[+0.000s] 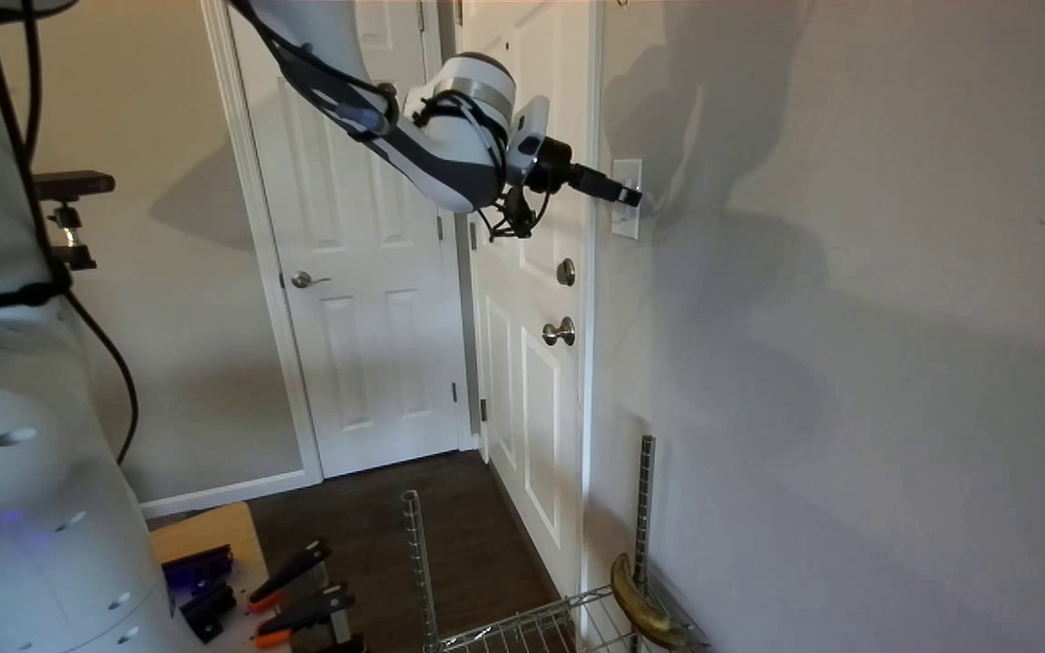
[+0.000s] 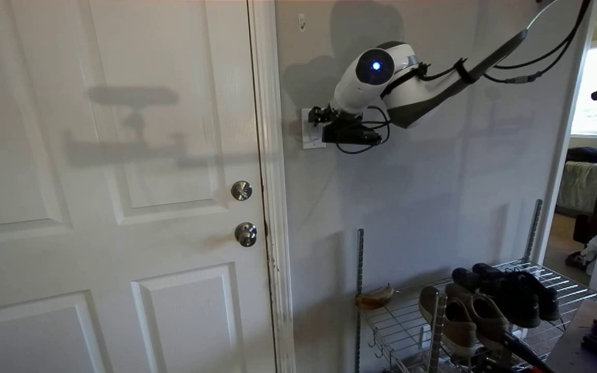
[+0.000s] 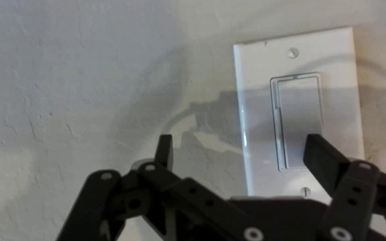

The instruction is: Switch on the light

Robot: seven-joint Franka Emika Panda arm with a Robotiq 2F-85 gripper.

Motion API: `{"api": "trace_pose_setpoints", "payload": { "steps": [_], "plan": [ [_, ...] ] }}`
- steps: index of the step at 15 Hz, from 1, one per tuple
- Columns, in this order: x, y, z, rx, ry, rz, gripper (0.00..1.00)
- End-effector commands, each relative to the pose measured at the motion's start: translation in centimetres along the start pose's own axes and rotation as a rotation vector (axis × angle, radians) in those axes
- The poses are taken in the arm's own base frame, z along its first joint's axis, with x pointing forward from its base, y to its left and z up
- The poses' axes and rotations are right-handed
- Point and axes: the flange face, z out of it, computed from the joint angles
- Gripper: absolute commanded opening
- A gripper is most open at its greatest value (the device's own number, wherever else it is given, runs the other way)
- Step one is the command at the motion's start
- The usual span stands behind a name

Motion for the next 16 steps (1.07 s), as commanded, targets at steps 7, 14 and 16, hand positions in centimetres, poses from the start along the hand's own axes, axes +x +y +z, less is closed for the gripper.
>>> {"api": "trace_pose_setpoints", "payload": {
  "steps": [7, 14, 16],
  "plan": [
    [-0.6, -1.0, -0.3, 0.03, -0.016, -0.043, 1.0],
    [-0.3, -1.4, -1.5, -0.017, 0.048, -0.05, 1.0],
    [-0.1, -1.3, -1.7, -0.035, 0.061, -0.045, 1.0]
  ]
}}
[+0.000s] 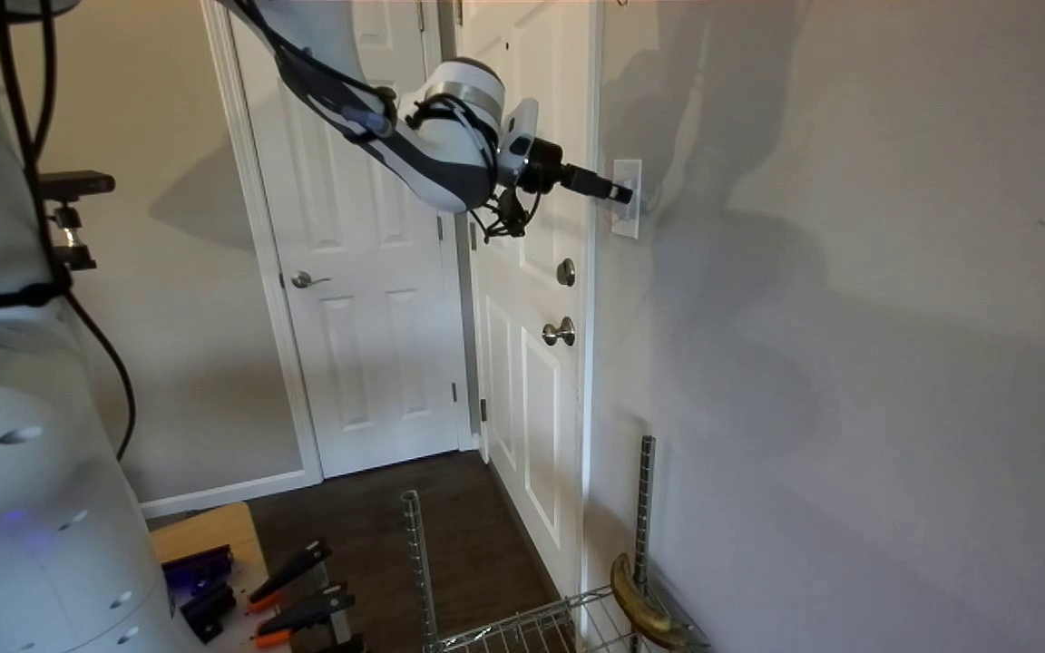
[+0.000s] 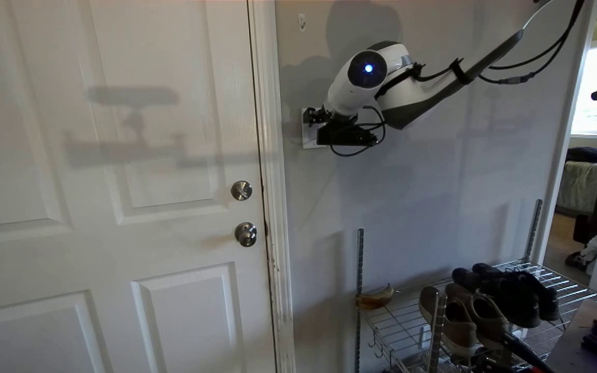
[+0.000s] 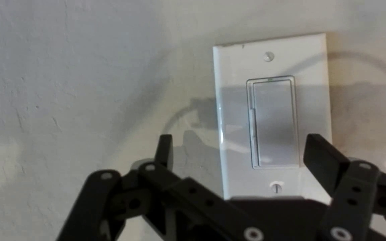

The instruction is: Switch on the light

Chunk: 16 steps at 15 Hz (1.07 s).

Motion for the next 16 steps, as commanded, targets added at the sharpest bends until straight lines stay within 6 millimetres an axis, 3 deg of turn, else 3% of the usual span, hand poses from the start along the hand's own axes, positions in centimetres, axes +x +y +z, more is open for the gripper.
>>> {"api": "trace_pose_setpoints", "payload": {
  "steps": [1, 16],
  "plan": [
    [0.6, 0.4, -0.9, -0.03, 0.035, -0.016, 1.0],
    [1.1, 0.8, 0.9, -0.065, 0.012, -0.013, 1.0]
  ]
}}
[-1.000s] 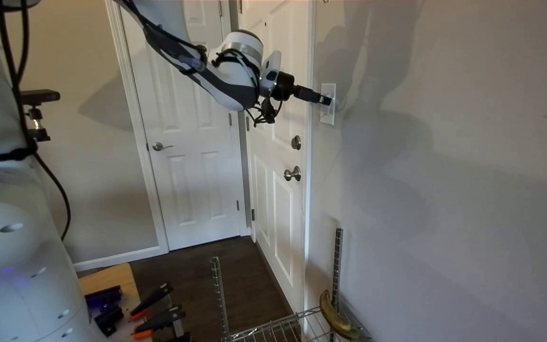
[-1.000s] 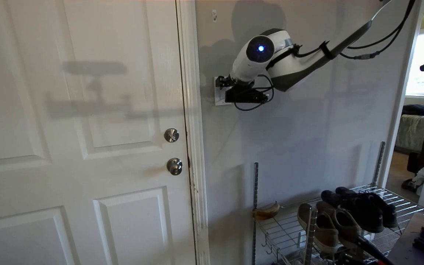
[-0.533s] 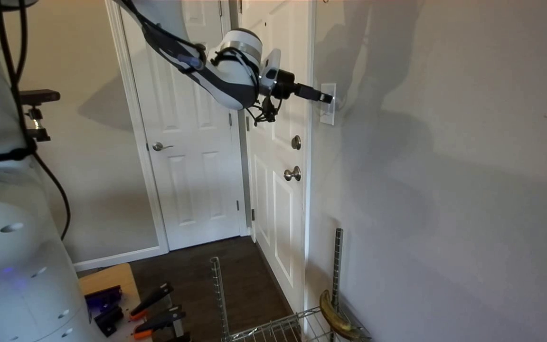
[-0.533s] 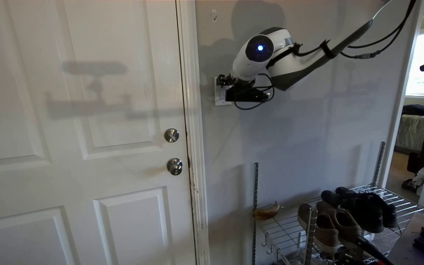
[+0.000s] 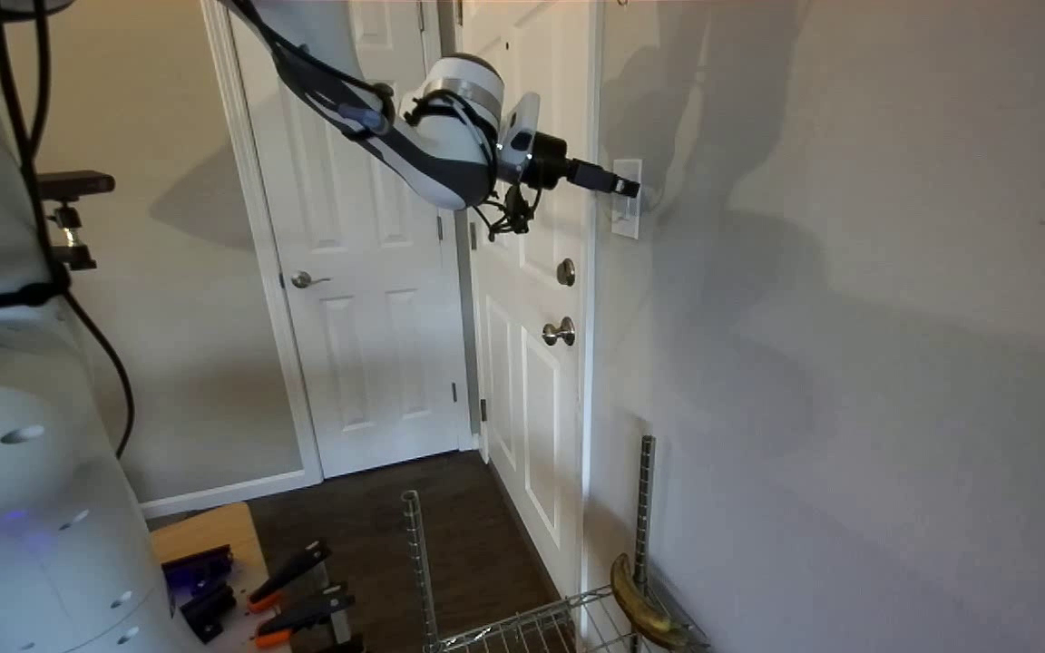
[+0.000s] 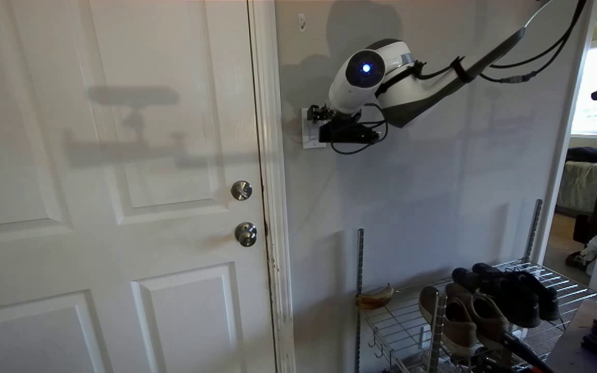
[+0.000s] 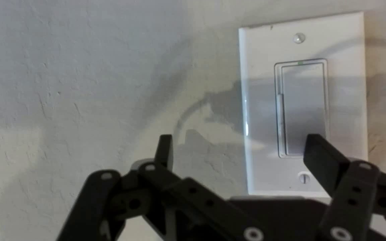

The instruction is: Switch on the light

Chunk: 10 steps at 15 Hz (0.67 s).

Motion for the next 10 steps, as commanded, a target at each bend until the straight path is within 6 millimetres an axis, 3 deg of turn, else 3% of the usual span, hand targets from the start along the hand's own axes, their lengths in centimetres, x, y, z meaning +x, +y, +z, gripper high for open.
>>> {"api": "trace_pose_setpoints", "payload": {
  "steps": [1, 6, 10],
  "plan": [
    [0.4, -0.1, 0.8, -0.004, -0.016, -0.025, 1.0],
    [0.9, -1.5, 1.2, 0.039, -0.015, -0.053, 1.0],
    [0.7, -1.0, 1.6, 0.022, -0.024, -0.049, 1.0]
  ]
}}
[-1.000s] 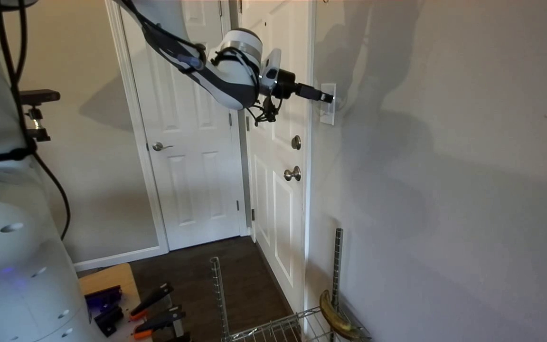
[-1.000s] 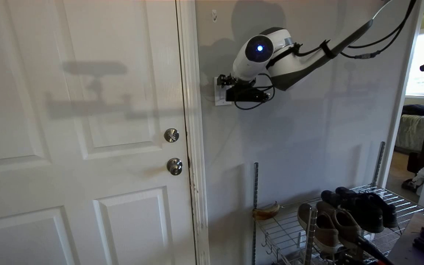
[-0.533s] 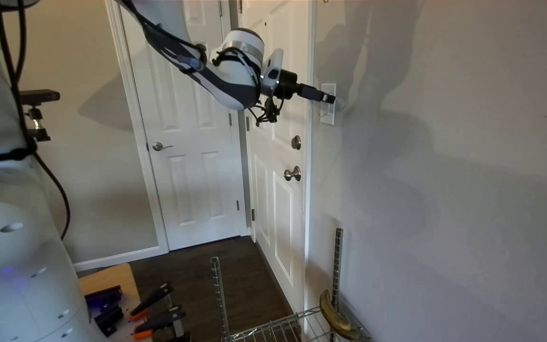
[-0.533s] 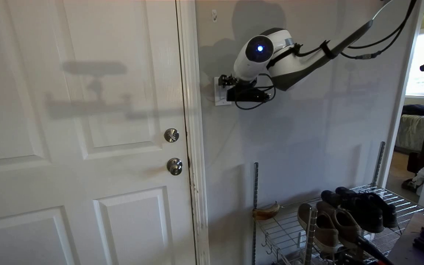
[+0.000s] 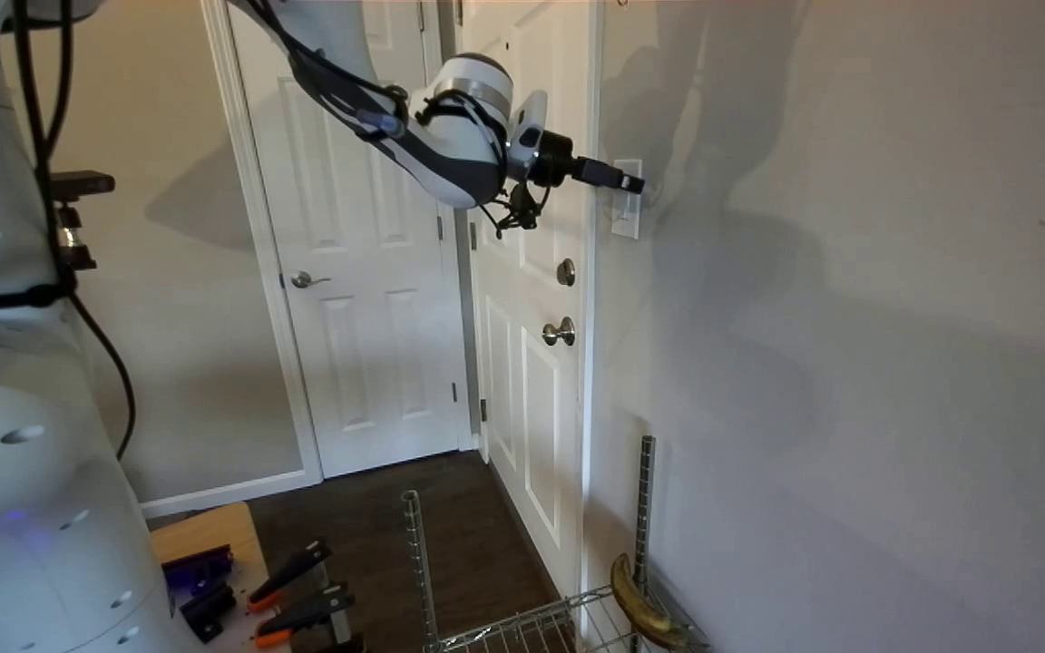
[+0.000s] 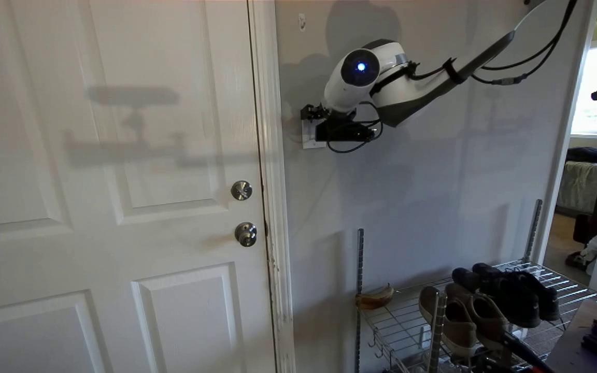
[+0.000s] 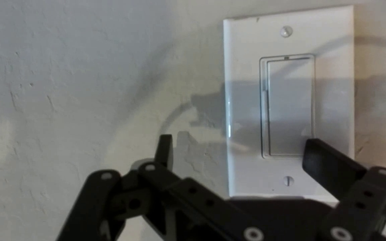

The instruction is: Switch on the light

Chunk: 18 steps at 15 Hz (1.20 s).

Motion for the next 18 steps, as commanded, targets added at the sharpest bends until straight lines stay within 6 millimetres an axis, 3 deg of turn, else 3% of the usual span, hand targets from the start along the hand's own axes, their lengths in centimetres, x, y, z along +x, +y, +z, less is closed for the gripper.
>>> {"api": "trace_pose_setpoints", "payload": {
  "steps": [1, 7, 14, 18],
  "plan": [
    [0.1, 0.3, 0.6, -0.002, -0.022, -0.009, 1.0],
    [0.0, 0.8, -0.5, -0.013, -0.021, 0.01, 1.0],
    [-2.4, 3.4, -5.5, -0.03, -0.083, 0.073, 1.0],
    [-3.3, 4.2, -7.3, -0.037, -0.114, 0.118, 1.0]
  ]
}}
